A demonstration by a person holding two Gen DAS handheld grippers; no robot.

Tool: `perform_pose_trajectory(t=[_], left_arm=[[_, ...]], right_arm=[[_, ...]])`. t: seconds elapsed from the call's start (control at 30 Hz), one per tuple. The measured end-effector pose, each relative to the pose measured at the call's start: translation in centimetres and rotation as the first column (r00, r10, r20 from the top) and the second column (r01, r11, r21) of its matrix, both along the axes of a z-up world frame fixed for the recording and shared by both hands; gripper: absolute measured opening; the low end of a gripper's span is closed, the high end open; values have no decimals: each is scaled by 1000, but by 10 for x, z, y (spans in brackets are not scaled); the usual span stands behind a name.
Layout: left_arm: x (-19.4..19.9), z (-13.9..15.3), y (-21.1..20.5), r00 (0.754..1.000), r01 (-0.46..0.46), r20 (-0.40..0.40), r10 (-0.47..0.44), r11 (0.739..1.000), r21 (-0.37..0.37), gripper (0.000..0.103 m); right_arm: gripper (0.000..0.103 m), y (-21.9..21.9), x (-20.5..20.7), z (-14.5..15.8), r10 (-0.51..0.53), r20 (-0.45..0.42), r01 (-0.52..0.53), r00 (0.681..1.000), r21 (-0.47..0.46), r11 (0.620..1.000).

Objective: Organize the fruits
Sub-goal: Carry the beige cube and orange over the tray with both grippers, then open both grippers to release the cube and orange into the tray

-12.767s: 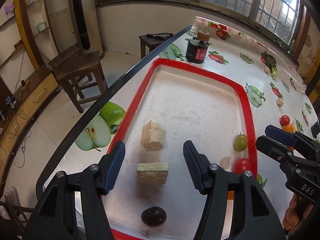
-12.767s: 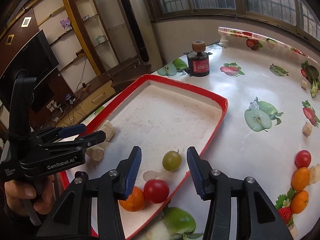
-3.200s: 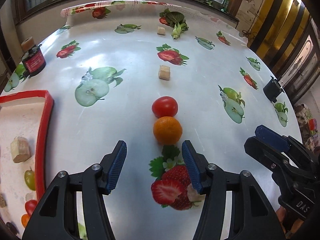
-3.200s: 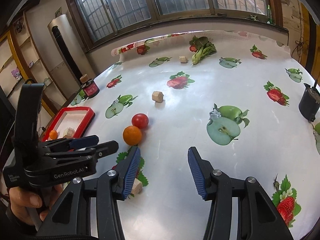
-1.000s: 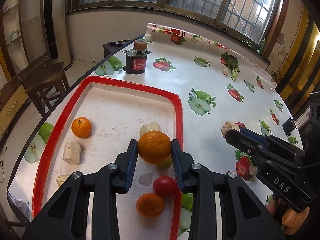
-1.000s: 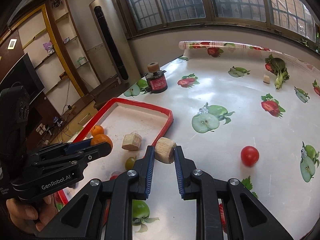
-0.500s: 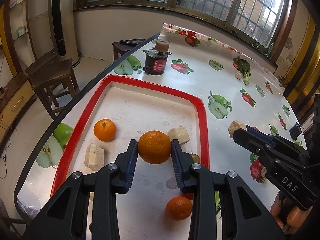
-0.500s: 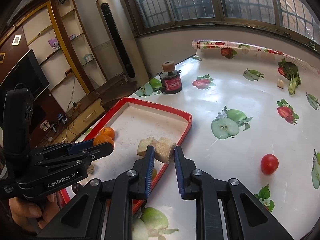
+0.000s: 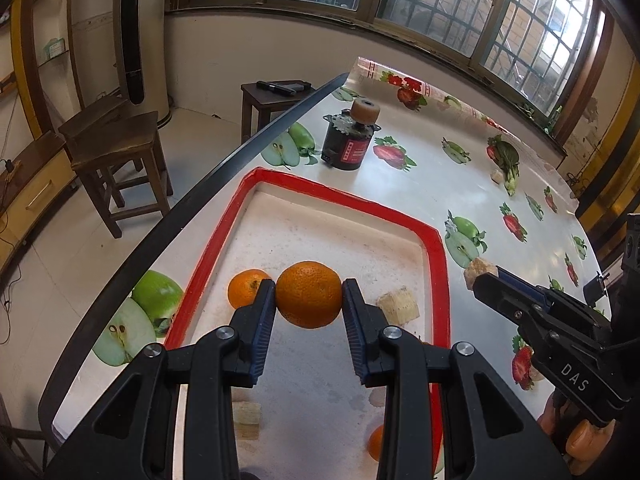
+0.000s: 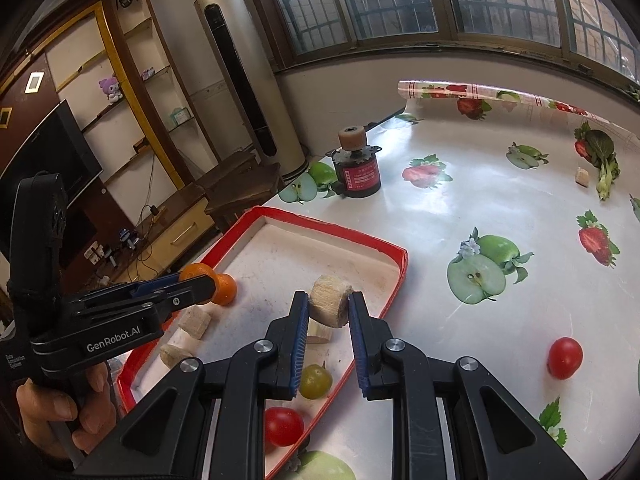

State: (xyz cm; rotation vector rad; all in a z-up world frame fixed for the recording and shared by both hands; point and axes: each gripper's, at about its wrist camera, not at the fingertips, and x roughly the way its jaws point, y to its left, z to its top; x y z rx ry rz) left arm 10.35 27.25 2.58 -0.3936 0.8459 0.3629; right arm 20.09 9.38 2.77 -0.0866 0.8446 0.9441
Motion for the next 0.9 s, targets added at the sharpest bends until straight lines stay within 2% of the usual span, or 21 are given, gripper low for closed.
perform_pose_trajectory(t=[0.33,0.7,0.9], left_arm=[[32,-8,27,999,-18,-43,18,1000,-15,31],[60,-43,40,990,-38,-135,33,999,-32,31],[63,-43,39,990,-30,-135,30,1000,6,32]], right_arm=[[20,25,17,-12,4,-34,-5,999,-7,1000],[21,52,33,-38,20,-50,-24,999,-63,998],[21,63,42,-51,24,-54,-30,998,-115,993]])
